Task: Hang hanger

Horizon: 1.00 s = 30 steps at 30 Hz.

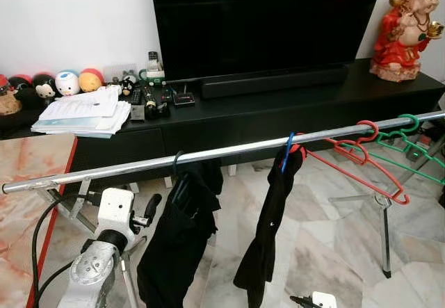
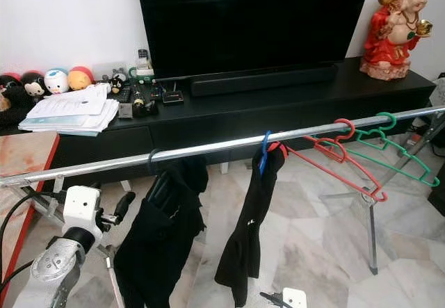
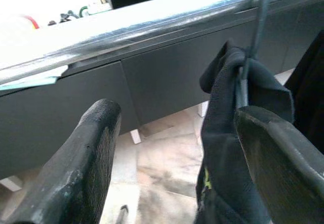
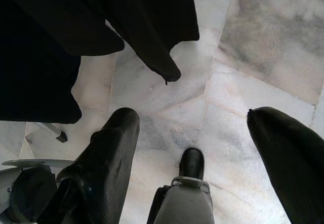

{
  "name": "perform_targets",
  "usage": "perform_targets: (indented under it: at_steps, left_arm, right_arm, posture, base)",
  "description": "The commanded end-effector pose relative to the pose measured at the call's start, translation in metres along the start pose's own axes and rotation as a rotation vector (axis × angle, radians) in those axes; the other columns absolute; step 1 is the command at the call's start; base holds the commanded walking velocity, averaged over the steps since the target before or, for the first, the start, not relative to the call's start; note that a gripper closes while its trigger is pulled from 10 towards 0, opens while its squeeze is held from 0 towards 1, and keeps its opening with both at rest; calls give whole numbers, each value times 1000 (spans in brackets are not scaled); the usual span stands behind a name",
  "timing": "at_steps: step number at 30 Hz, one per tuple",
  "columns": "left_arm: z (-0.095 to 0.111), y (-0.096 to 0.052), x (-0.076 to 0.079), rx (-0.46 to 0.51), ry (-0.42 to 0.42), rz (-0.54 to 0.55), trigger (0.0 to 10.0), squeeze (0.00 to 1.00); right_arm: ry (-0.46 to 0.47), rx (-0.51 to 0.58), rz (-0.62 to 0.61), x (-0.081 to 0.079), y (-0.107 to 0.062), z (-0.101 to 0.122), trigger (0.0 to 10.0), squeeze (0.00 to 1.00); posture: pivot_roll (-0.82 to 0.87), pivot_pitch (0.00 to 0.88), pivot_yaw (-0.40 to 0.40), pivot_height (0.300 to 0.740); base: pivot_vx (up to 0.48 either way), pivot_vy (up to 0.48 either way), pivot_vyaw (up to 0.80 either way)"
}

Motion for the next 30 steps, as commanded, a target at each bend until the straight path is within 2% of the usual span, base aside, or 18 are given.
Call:
perform_targets:
  at_steps: [1,13,30]
  left_arm:
    - [9,4,2,31,3,-9,10000,0]
    - [15,5,9,49,-13,-41,10000,0]
    - [21,2,30,64,-31,-154,10000,0]
  right_arm:
    - [3,-9,1,-1,0,-3,10000,0]
    - [7,-10,-1,-2,0,-4,10000,0]
    - [3,-11,-3,-1,0,-4,10000,0]
  posture:
    - [100,33,27,740]
    - [104,34,28,740]
    - [108,37,29,740]
  base:
    - [0,480,0]
    - [0,464,0]
    - [0,0,0]
Point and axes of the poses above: a point about 5 cm out from each wrist's last joint towards the gripper, its own y axis pointing out of the wrist towards the gripper, its own z axis along the axis of the wrist's last joint, x = y × z, the point moved 3 cm from there along y, pointing out of the wrist towards the gripper, and after that the axes turned 3 degrees about -y, right-handed, at the moved point
